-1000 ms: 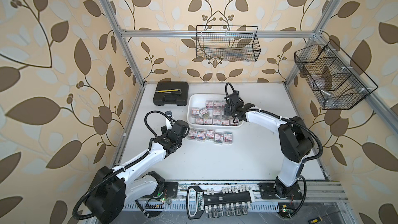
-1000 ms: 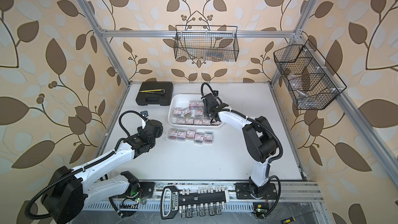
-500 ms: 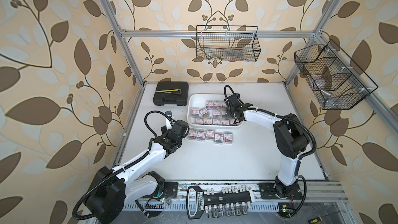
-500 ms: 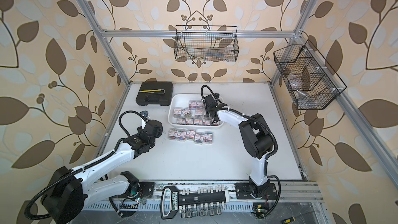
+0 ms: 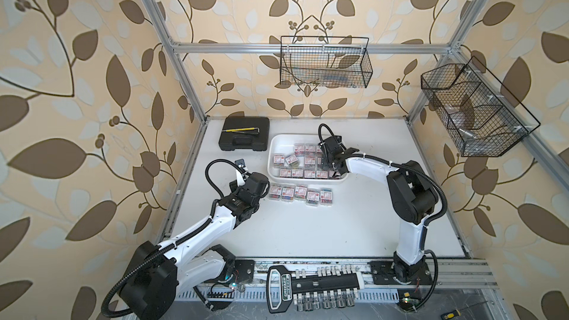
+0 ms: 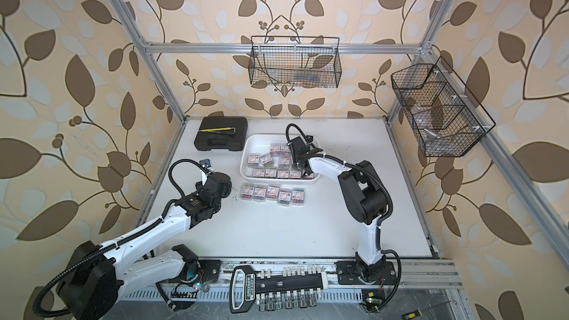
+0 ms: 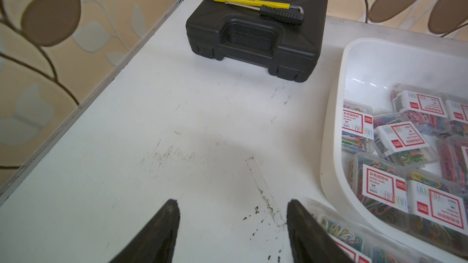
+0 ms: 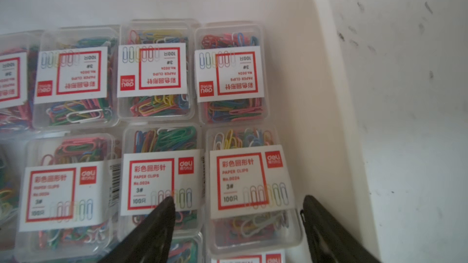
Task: Take the paper clips out of the storage box
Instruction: Pick up the boxed paper clips from the storage box.
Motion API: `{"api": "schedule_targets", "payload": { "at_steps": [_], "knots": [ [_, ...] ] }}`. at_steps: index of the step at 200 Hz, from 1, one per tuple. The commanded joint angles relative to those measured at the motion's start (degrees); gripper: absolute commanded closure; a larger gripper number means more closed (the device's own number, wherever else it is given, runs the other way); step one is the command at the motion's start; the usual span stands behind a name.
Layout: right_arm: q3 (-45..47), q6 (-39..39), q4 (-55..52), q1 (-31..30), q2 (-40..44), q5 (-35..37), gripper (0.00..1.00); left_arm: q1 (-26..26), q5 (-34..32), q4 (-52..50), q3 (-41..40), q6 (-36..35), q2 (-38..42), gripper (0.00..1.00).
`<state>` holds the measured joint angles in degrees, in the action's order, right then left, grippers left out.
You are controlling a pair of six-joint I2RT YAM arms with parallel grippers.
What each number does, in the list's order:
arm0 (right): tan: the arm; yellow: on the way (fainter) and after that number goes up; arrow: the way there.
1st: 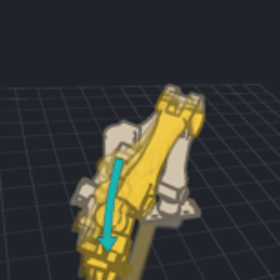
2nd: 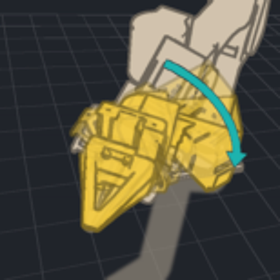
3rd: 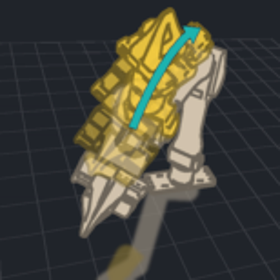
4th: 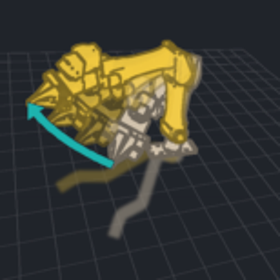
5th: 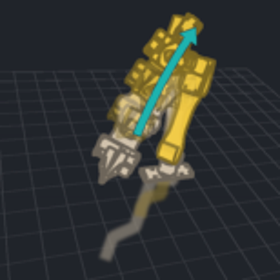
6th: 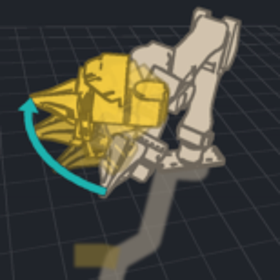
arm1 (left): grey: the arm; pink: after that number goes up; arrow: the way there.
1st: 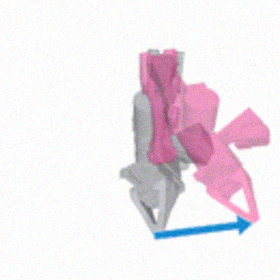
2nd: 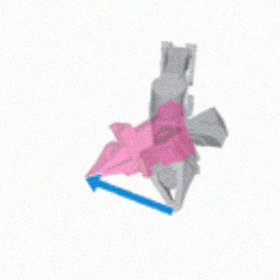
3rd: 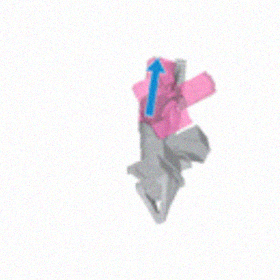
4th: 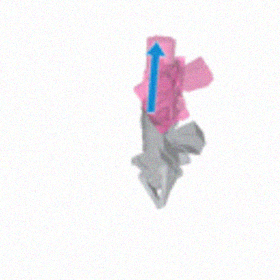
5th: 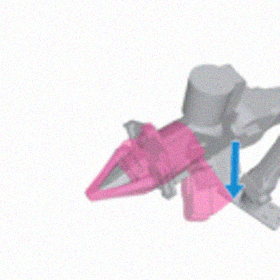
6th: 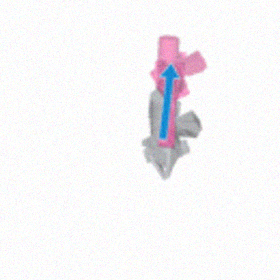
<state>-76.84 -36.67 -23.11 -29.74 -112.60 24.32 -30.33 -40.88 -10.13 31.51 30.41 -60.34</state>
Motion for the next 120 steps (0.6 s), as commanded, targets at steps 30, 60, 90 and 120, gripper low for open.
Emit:
{"api": "schedule_targets", "payload": {
  "at_steps": [30, 60, 90, 120],
  "knots": [
    [2.09, -1.57, 2.44, 1.83, -1.7, -3.23, 0.2, -0.03, -1.04, 1.17, -0.05, -0.36, 0.57, 0.31],
    [2.19, -1.74, 4.23, 2.66, -2.1, -5.02, 0.22, -0.05, -1.0, 1.06, -0.07, -0.27, 0.66, 0.31],
    [1.02, -1.44, 4.28, 2.84, -3.4, -3.55, 0.28, -0.07, -0.95, 1.08, 0.01, -0.29, 0.5, 0.31],
    [0.2, -1.12, 3.67, 2.93, -3.63, -2.64, 0.37, -0.03, -1.04, 1.03, 0.01, -0.33, 0.4, 0.31]
  ]
}}
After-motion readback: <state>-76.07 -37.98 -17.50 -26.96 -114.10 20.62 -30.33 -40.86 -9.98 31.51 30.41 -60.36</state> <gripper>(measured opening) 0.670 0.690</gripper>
